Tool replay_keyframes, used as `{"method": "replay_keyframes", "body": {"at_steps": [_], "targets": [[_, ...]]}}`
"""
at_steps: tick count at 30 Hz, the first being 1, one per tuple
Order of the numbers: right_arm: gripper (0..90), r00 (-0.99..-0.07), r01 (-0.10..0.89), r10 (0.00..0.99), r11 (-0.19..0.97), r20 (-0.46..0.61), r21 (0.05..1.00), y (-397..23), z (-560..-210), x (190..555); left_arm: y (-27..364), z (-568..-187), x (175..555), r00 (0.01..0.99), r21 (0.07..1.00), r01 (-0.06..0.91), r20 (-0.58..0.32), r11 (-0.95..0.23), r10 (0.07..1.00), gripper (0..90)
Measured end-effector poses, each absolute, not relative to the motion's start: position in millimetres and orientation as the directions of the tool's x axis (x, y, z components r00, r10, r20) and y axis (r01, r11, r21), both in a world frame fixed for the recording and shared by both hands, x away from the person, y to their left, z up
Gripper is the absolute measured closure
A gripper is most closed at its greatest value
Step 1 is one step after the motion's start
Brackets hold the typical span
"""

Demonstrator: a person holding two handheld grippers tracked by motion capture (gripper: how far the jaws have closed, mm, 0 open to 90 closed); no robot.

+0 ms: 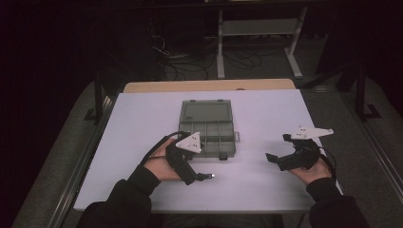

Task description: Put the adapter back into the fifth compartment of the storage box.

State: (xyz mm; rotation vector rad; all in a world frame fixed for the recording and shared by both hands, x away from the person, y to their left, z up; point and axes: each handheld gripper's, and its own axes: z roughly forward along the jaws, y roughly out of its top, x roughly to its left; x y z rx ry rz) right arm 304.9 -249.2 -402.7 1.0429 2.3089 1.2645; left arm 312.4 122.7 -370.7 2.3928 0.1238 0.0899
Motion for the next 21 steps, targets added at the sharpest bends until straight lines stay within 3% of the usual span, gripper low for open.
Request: {"method": "replay_keyframes", "body": {"at_steps": [21], "targets": [[0.0,-0.694,0.449,0.716,0.351,0.073,0.822,-248.4,-402.9,305.0,101.9,-387.7,310.8,0.998,0.643,0.052,0.000,-0.764,0.067,0.0]]}}
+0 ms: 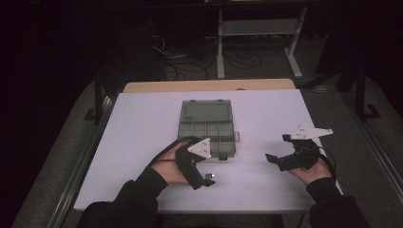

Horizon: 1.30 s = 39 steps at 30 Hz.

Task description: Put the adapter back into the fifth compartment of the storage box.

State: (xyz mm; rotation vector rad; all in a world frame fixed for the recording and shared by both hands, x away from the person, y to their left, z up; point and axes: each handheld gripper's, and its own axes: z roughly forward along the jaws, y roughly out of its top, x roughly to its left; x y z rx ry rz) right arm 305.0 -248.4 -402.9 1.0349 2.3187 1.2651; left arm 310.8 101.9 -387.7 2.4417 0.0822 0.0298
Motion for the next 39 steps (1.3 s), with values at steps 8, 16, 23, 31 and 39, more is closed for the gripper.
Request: {"method": "replay_keyframes", "body": {"at_steps": [8,16,23,31,39], "targets": [[0.0,-0.695,0.450,0.715,0.353,0.073,0.820,-248.0,-403.1,305.0,96.6,-397.2,311.2,0.998,0.621,0.058,-0.016,-0.781,0.061,0.0],[0.0,-0.697,0.449,0.714,0.354,0.073,0.821,-247.8,-403.1,305.0,97.9,-404.0,314.1,0.997,0.606,0.072,-0.024,-0.792,0.073,0.1],[0.0,-0.698,0.449,0.713,0.353,0.076,0.821,-247.8,-403.1,305.1,94.6,-409.4,314.7,0.998,0.582,0.068,-0.025,-0.811,0.066,0.6],[0.0,-0.698,0.450,0.713,0.354,0.076,0.820,-247.7,-403.0,304.8,92.8,-416.7,317.0,0.998,0.563,0.069,-0.029,-0.824,0.064,4.7],[0.0,-0.698,0.449,0.712,0.354,0.076,0.820,-247.6,-402.9,304.7,97.8,-423.5,321.1,0.996,0.569,0.085,-0.062,-0.818,0.060,14.8]]}}
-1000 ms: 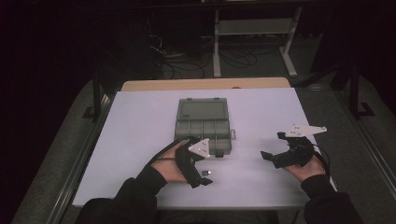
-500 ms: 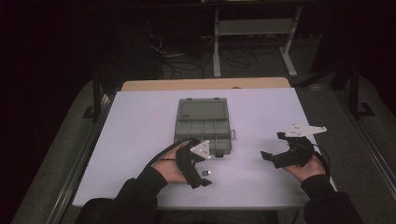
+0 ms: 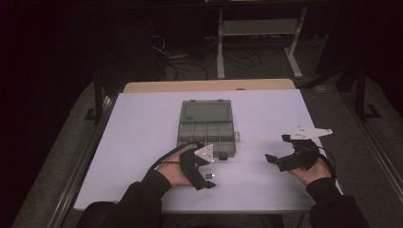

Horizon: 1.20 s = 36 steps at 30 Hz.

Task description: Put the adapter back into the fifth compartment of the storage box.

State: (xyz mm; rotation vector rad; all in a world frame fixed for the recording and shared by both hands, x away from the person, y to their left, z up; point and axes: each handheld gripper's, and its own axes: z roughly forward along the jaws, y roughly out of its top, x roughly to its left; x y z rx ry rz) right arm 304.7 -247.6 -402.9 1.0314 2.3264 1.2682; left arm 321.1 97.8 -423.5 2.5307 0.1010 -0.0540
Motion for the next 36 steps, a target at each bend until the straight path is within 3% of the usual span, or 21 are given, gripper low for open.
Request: {"method": "replay_keyframes", "body": {"at_steps": [6,7,14,21,22,26,36], "targets": [[0.0,-0.699,0.449,0.712,0.354,0.075,0.820,-247.5,-402.9,304.7,102.5,-426.5,325.3,0.996,0.570,0.090,-0.071,-0.817,0.061,21.9],[0.0,-0.699,0.450,0.711,0.354,0.076,0.820,-247.5,-403.0,304.7,103.0,-426.7,325.4,0.996,0.570,0.089,-0.070,-0.817,0.060,27.0],[0.0,-0.700,0.449,0.711,0.354,0.076,0.820,-247.3,-402.9,304.5,104.3,-428.1,325.6,0.996,0.566,0.086,-0.074,-0.820,0.053,38.5],[0.0,-0.701,0.449,0.709,0.353,0.078,0.821,-247.4,-402.9,304.5,105.0,-427.4,325.2,0.997,0.570,0.075,-0.066,-0.818,0.045,46.0],[0.0,-0.702,0.447,0.708,0.353,0.077,0.822,-247.5,-402.7,304.5,105.1,-428.4,325.4,0.997,0.562,0.068,-0.062,-0.824,0.040,51.6],[0.0,-0.702,0.447,0.708,0.353,0.078,0.822,-247.5,-402.8,304.6,104.3,-429.5,324.8,0.997,0.558,0.069,-0.053,-0.827,0.047,58.4],[0.0,-0.704,0.447,0.705,0.354,0.079,0.822,-247.3,-402.9,304.5,103.3,-432.0,326.2,0.997,0.545,0.070,-0.049,-0.836,0.052,68.9]]}}
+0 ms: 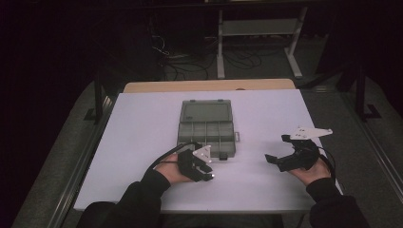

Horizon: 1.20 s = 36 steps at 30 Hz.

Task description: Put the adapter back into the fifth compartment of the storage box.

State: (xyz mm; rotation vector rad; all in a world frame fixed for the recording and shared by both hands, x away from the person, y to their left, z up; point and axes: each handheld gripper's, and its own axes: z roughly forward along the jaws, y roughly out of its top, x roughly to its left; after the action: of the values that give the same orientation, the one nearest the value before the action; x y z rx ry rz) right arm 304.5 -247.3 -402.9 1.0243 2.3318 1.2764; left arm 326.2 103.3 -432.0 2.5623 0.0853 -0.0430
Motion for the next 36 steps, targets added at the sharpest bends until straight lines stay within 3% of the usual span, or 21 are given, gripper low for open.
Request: {"method": "replay_keyframes", "body": {"at_steps": [10,36], "targets": [[0.0,-0.707,0.445,0.703,0.355,0.078,0.822,-246.7,-403.0,304.4,103.1,-432.5,328.4,0.996,0.550,0.080,-0.070,-0.831,0.050,76.1],[0.0,-0.704,0.448,0.705,0.349,0.084,0.823,-248.3,-403.0,305.0,113.9,-418.0,329.6,0.996,0.581,0.086,-0.046,-0.809,0.073,76.4]]}}
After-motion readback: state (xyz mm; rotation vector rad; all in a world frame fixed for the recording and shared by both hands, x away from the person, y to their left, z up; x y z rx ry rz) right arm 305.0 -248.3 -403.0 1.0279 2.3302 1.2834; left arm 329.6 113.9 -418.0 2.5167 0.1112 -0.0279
